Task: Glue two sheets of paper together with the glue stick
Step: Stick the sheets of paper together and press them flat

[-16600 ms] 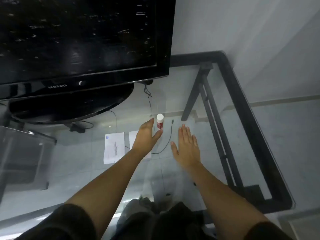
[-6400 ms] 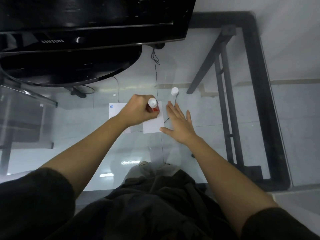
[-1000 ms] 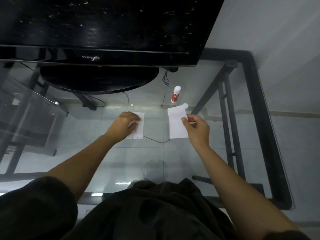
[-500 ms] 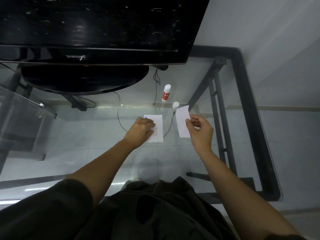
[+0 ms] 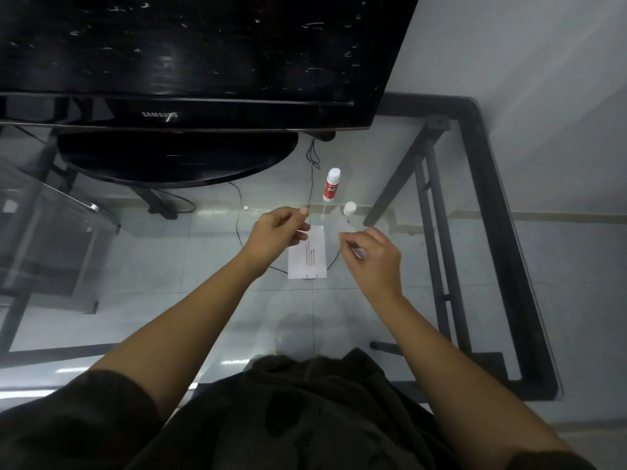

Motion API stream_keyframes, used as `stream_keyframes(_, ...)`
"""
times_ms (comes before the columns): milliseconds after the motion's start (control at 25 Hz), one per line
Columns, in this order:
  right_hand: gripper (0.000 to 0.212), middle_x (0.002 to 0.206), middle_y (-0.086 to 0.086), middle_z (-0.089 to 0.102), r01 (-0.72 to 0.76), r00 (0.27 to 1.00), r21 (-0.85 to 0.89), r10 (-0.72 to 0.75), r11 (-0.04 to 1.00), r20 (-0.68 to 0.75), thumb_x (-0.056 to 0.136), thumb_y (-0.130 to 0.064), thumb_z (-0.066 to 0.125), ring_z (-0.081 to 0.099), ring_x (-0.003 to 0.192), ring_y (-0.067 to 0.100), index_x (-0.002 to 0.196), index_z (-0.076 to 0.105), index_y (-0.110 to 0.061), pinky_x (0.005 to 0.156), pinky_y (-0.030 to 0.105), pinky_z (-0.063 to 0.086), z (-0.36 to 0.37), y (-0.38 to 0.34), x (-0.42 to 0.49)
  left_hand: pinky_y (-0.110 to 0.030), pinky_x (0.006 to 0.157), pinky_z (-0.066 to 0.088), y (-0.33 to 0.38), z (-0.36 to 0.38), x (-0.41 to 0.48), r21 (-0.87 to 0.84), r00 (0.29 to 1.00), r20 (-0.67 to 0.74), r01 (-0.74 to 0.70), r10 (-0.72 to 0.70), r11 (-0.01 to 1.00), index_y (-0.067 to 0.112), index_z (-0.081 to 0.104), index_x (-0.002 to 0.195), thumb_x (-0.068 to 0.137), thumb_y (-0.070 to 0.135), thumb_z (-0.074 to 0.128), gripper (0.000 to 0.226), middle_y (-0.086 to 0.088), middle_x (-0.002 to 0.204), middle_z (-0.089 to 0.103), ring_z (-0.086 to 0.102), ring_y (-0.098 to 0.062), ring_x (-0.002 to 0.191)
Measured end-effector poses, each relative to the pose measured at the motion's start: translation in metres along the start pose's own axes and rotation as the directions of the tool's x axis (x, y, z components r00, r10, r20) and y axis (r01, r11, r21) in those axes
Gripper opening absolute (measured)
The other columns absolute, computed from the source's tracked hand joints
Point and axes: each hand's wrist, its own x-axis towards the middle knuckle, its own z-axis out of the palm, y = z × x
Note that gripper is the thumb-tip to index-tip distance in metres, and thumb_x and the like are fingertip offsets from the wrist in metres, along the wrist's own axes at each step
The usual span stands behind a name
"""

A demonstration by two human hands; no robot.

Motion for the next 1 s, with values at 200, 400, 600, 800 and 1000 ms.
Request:
stream_keyframes(200,0.016,0.084,0.010,0.068,0.045,0.995,0.040,-0.048,0.998,0.087,0.082,-0.016,0.067,0.064,0.074,0.022,0.095,0.070,-0.008,0.061,0.025,0.052,0.020,-0.022,-0.007,-0.026,0.072,0.056,0.000,0.004,-0.010,-0.005,0.999,-0.021,0.034,-0.034,0.999,0.015,0.066,0.087,0.081,0.031,0.069,0.017,-0.002,0.081,0.069,0.068,-0.017,0.077)
stream_keyframes(400,0.035,0.108,-0.008,0.053,-0.301,0.953,0.273,0.286,0.914,0.095,0.086,-0.037,0.059,0.052,0.096,0.005,0.116,0.055,-0.020,0.079,0.012,0.043,0.021,-0.024,-0.012,-0.038,0.087,0.054,-0.006,-0.005,-0.004,0.011,0.997,-0.033,0.066,-0.066,0.998,0.008,0.065,0.096,0.086,0.010,0.061,0.010,-0.010,0.084,0.062,0.062,-0.027,0.087)
stream_keyframes(600,0.024,0.098,-0.009,0.056,-0.572,0.817,0.286,0.503,0.769,0.282,0.087,-0.028,0.060,0.055,0.078,0.001,0.110,0.058,-0.020,0.055,0.003,0.043,0.025,-0.011,0.010,-0.040,0.088,0.054,-0.007,-0.003,0.001,0.077,0.996,0.069,0.058,-0.063,0.995,0.008,0.064,0.104,0.089,0.012,0.056,0.018,-0.004,0.090,0.063,0.063,-0.028,0.097)
stream_keyframes(800,0.010,0.090,-0.011,0.058,-0.675,0.735,0.250,0.604,0.694,0.308,0.084,-0.023,0.063,0.053,0.071,-0.003,0.093,0.059,-0.025,0.051,0.001,0.038,0.039,-0.002,0.012,-0.039,0.082,0.057,-0.028,0.001,0.000,0.015,0.976,-0.094,0.198,-0.196,0.980,0.011,0.057,0.114,0.083,0.012,0.066,0.032,-0.009,0.087,0.060,0.065,-0.028,0.091)
stream_keyframes(1000,0.011,0.085,-0.010,0.059,-0.708,0.702,0.216,0.640,0.672,0.311,0.084,-0.023,0.065,0.054,0.069,-0.001,0.094,0.060,-0.022,0.058,0.005,0.038,0.054,0.004,0.014,-0.028,0.070,0.057,-0.043,0.006,0.005,0.065,0.956,-0.231,0.198,-0.178,0.978,0.013,0.051,0.112,0.080,0.013,0.070,0.037,-0.003,0.079,0.061,0.063,-0.016,0.075)
